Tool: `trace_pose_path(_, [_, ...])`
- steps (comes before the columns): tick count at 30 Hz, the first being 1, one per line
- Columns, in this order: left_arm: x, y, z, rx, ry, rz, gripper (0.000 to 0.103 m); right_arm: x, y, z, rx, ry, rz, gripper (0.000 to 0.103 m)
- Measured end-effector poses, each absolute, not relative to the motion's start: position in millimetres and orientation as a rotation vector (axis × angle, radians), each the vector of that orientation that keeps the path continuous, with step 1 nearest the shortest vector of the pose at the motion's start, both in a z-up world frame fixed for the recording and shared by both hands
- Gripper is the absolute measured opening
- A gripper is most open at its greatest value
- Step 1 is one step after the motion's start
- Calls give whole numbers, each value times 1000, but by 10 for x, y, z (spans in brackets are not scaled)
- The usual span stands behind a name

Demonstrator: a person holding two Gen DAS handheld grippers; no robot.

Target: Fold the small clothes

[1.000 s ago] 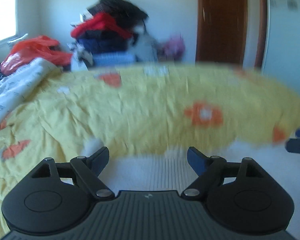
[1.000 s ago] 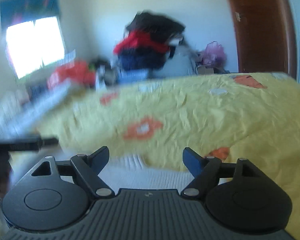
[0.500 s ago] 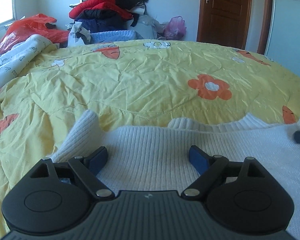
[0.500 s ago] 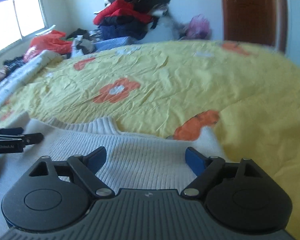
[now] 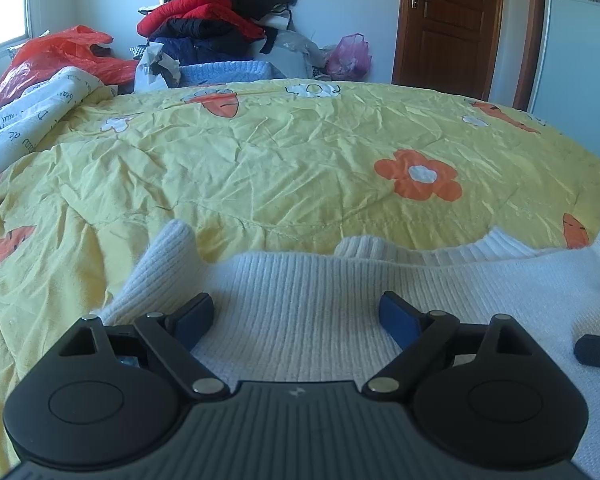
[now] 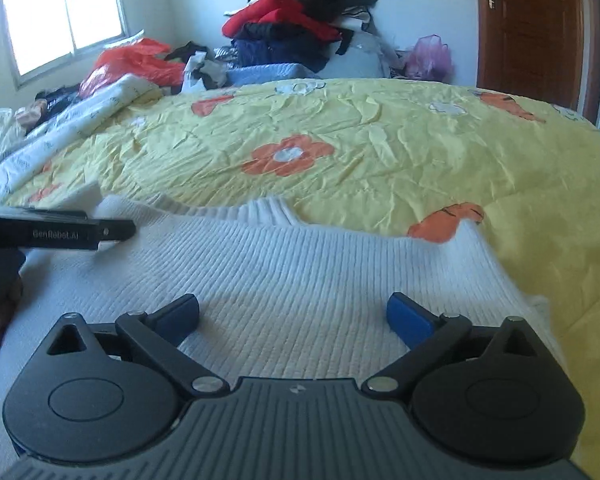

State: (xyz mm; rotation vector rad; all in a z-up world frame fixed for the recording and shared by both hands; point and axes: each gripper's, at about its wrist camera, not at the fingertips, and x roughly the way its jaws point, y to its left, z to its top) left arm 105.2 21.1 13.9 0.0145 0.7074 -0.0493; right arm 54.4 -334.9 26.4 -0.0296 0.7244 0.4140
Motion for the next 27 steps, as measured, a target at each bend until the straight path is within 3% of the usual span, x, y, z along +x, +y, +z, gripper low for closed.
trace_pose_path(4, [981,208,210,12,692,6,91,552,-3326,260,-43,720,408,101])
trace_pose_path(9, [348,207,472,-120,588,-107,92,503,-3350,266,-10,714,417,101])
trace_pose_path(13, [158,127,214,-10,644,-148,94,491,-3337,270,-16,710,413,101])
trace_pose_path(15, [38,187,58,30,545,-181,94,491,-3346,271,-8,709,417,101])
trace_pose_path(27, [-185,406,180,26,547,-82,98,480,-3410,266,46,697,431,101])
